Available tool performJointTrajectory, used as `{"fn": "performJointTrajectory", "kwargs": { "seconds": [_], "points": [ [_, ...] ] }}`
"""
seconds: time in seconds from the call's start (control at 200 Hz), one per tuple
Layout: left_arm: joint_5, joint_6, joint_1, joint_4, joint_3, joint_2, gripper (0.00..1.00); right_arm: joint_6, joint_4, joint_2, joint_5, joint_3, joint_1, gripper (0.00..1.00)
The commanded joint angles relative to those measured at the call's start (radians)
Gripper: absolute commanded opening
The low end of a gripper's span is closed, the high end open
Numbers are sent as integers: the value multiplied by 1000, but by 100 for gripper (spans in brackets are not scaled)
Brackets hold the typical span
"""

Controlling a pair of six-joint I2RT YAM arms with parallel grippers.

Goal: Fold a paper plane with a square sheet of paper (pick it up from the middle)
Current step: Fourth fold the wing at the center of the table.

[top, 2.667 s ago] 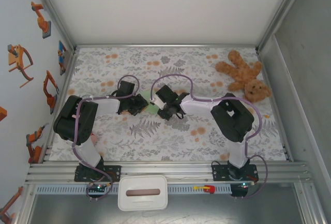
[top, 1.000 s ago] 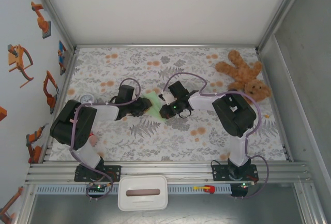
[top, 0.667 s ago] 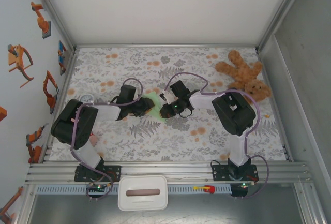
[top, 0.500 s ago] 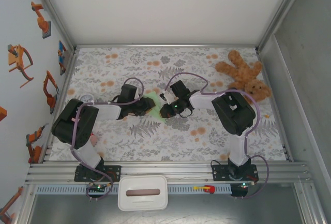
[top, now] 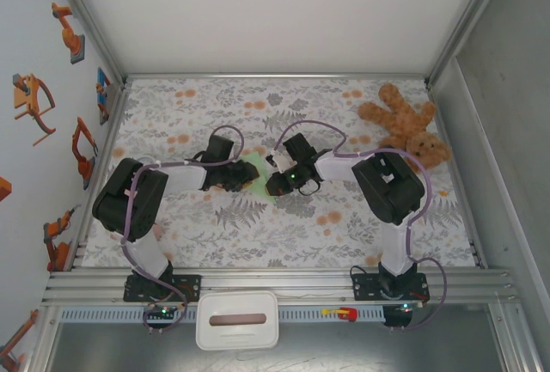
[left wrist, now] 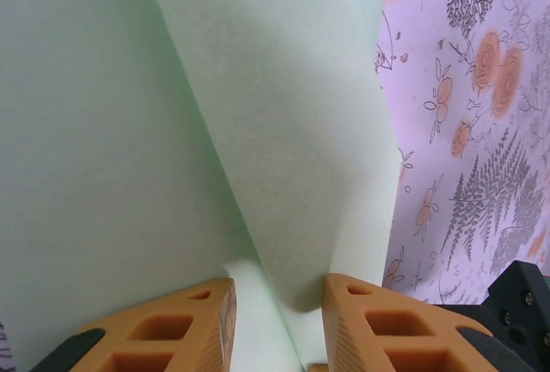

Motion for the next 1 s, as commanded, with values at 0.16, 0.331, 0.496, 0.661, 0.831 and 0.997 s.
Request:
{"fn": "performJointTrajectory", "kwargs": {
  "seconds": [0.16, 0.331, 0.496, 0.661, 0.831, 0.997],
  "points": [
    [-55, 37, -9, -149, 50, 51, 34, 15, -24, 12, -8, -23, -13, 6],
    [-76, 41, -11, -215, 79, 77, 35, 24, -24, 18, -15, -19, -16, 7],
    [-97, 43, -11, -297, 109, 115, 36, 40, -21, -5, -34, -25, -24, 11],
    [-117, 45, -13, -362, 134, 147, 36, 67, -2, -26, -85, -41, -33, 15],
    [-123, 49, -12, -397, 152, 171, 35, 69, -1, -30, -111, -54, -41, 15],
    [-122, 50, -13, -408, 159, 179, 36, 70, -2, -10, -127, -55, -45, 13]
  ]
}}
